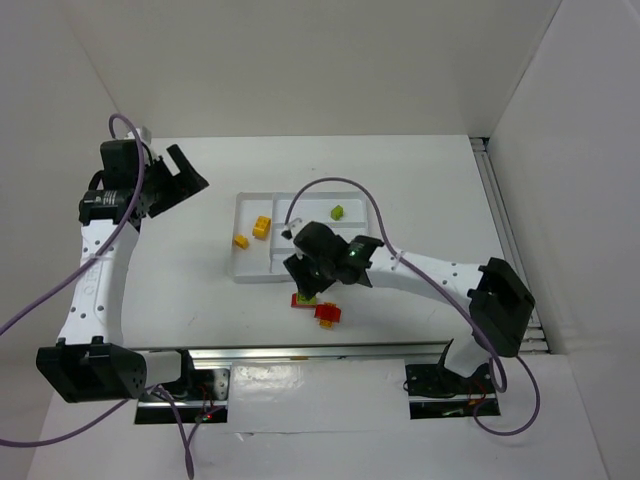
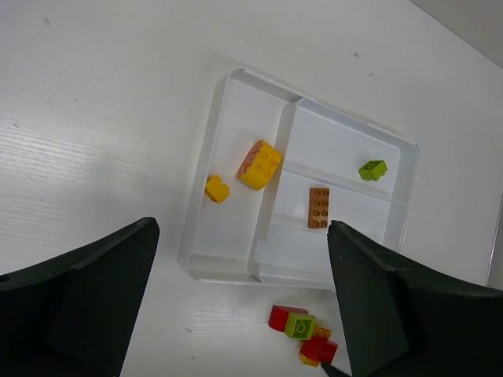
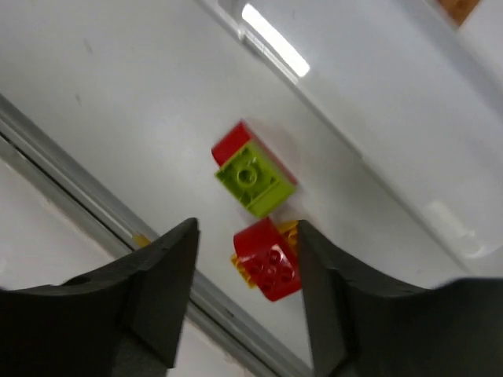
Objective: Sort the legos into containers by color
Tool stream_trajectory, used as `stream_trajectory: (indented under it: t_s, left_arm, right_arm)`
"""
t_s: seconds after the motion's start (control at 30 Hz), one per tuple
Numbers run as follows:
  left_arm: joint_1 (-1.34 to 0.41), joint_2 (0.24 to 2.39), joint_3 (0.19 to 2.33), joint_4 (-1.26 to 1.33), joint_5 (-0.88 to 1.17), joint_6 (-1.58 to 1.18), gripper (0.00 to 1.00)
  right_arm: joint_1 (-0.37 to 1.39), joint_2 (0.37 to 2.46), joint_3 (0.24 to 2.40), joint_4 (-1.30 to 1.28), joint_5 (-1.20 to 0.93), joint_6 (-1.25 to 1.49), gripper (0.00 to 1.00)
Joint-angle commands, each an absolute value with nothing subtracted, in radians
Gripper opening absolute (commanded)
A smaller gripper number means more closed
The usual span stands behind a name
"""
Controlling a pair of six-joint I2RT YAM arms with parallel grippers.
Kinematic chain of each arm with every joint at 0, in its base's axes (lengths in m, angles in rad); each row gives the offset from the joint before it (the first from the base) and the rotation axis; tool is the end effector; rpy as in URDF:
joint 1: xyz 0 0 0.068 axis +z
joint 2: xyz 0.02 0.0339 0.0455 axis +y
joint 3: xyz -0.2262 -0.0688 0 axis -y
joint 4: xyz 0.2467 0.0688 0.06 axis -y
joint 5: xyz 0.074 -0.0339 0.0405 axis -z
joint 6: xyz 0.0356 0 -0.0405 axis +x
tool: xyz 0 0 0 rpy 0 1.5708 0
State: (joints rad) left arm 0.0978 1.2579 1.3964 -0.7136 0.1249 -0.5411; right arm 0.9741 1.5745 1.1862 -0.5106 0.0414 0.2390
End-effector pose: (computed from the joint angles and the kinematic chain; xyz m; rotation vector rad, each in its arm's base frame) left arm 0.2773 0.0227 0.3627 -0.6102 2.0789 -0.3908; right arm 0.1923 0.2805 0.2161 -0.8915 2.3661 0.4603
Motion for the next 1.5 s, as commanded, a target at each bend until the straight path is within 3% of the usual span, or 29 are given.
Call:
stream_trajectory:
  t_s: [0.0,0.1,0.3,0.5,0.63,0.77,0.97,1.0,1.13,1.27,1.47]
  left_arm:
    - [0.095,1.223,1.391,-0.647,0.164,-0.569,1.0]
    - [0.095,1.235,1.391,-0.647,0.173,-0.569,1.0]
    - [0.086,1.244,1.391,-0.647,0.183,-0.569,1.0]
    - [0.077,1.253,1.391,-0.647,0.192,-0.569,1.0]
    - [0.077,1.262,1.391,-0.647,0.192,-0.569,1.0]
    - [0.077,1.262,1.382,-0.647,0.201,-0.569,1.0]
    - [0.077,1.272,1.382,-0.647,0.232,-0.578,1.0]
    - [0.077,1.272,1.382,-0.647,0.232,-0.578,1.0]
    - [0.077,1.272,1.382,-0.647,0.232,-0.578,1.0]
    - [0.077,1.281,1.382,-0.638,0.251,-0.588,1.0]
    - [0.077,1.29,1.382,-0.629,0.252,-0.588,1.0]
  right_arm:
    - [0.997,1.51,1.111,-0.603,0.089,0.285,0.66]
    - [0.997,1.485,1.055,-0.603,0.037,0.311,0.82]
    - [1.032,1.54,1.037,-0.641,0.014,0.298,0.85]
    - [1.032,1.565,1.042,-0.617,0.064,0.273,0.71]
    - [1.042,1.595,1.051,-0.617,0.08,0.264,0.7]
    - [1.051,1.614,1.06,-0.607,0.098,0.255,0.58]
    - [1.051,1.635,1.078,-0.607,0.089,0.245,0.56]
    - [1.051,1.635,1.078,-0.607,0.089,0.245,0.51]
    - [1.051,1.644,1.078,-0.607,0.089,0.245,0.49]
    - [1.051,1.644,1.078,-0.607,0.098,0.245,0.41]
    - [1.051,1.663,1.089,-0.598,0.126,0.245,0.54]
